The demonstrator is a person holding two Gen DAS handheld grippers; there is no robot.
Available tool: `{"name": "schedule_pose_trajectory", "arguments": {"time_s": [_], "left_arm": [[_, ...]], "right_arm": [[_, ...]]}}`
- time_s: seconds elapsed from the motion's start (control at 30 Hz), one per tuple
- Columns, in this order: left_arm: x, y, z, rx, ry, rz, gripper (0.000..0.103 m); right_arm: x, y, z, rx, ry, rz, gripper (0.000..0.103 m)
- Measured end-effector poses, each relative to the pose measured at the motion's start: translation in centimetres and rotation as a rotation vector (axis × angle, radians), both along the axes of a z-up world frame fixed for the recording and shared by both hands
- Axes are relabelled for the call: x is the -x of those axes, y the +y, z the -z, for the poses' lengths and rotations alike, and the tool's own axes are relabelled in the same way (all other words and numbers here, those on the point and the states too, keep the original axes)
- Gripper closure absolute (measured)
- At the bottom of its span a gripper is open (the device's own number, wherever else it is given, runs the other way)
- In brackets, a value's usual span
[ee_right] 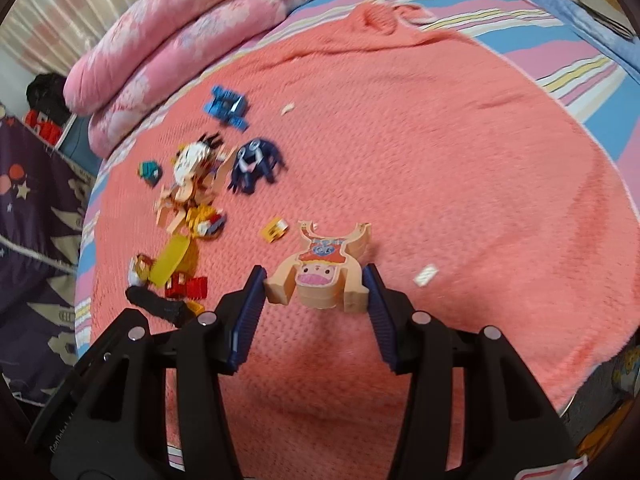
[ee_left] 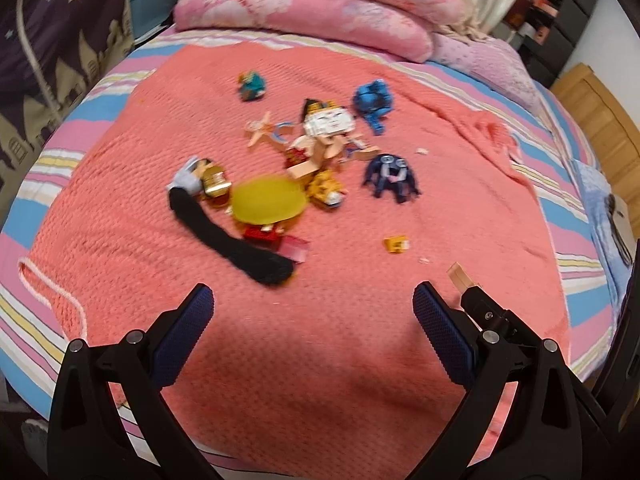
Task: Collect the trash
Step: 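Lift the cow-face figure with the right tool toward the wastebasket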
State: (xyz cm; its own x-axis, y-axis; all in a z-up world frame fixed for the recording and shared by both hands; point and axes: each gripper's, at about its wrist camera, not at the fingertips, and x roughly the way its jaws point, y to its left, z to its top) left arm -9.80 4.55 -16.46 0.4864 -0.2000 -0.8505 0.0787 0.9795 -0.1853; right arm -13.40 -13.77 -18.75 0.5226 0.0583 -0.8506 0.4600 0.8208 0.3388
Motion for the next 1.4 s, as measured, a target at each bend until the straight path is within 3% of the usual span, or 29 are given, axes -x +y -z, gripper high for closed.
{"name": "schedule_pose_trajectory", "arguments": {"time_s": [0.43, 0.87, 1.17, 1.4], "left_arm": [[2.3, -7.9, -4.9, 0.048, -0.082, 0.212, 0.006], [8.4, -19.2, -8.5, 0.104, -0.138, 0.53, 0.006], [14.9, -25.6, -8.6, 0.108, -0.142, 0.779, 0.006], [20.6, -28.4, -6.5, 0.055, -0.153, 0.948, 0.006]], "right_arm": [[5.6, -6.9, -5.2, 0.042, -0.083, 0.214, 0.056], [16.2, -15.3, -8.8, 0.1, -0.134, 0.523, 0.055], [25.8, -18.0, -8.5, 0.116, -0.127, 0.77, 0.055], [32.6, -18.0, -5.4, 0.085, -0.087, 0.941, 0.055]]}}
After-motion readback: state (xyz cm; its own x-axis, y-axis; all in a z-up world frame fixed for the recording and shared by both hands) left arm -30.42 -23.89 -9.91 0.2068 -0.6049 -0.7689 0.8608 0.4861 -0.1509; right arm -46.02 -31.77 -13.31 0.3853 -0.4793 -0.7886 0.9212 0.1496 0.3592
